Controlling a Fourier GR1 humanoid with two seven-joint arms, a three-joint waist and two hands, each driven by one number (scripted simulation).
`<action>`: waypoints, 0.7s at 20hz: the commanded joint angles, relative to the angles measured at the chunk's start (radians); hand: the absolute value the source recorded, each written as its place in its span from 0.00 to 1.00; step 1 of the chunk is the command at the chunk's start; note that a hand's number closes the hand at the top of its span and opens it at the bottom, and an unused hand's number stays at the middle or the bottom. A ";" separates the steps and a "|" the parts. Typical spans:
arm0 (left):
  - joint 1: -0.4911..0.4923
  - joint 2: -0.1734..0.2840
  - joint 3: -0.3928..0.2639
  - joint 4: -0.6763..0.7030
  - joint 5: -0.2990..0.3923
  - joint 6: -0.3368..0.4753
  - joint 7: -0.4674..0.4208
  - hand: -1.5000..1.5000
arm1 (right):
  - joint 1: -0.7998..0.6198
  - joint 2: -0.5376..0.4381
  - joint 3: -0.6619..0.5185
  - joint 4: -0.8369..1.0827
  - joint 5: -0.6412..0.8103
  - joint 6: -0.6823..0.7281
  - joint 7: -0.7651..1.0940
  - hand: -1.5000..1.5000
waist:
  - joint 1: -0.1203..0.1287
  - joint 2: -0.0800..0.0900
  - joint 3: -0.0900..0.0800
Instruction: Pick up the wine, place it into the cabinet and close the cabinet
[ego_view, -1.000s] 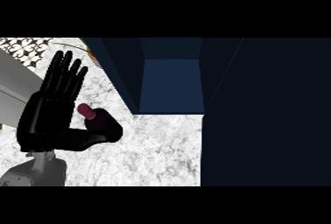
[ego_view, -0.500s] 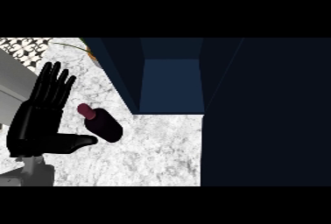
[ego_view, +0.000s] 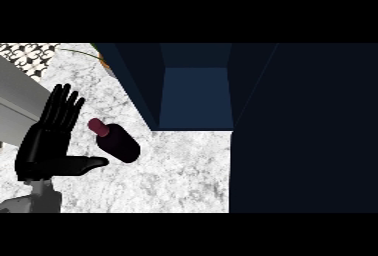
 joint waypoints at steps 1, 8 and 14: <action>-0.018 0.013 0.027 0.106 0.010 -0.035 -0.046 0.00 | 0.016 -0.029 -0.075 -0.029 -0.095 0.024 0.028 0.00 | -0.002 0.000 0.000; 0.009 0.027 0.030 0.223 -0.039 -0.084 -0.164 0.00 | 0.028 0.027 -0.005 -0.008 -0.005 0.019 -0.026 0.00 | 0.000 0.000 0.000; 0.012 0.074 0.077 0.316 0.000 -0.162 -0.206 0.00 | -0.018 0.016 -0.006 0.044 0.011 0.027 -0.020 0.00 | 0.002 0.000 0.000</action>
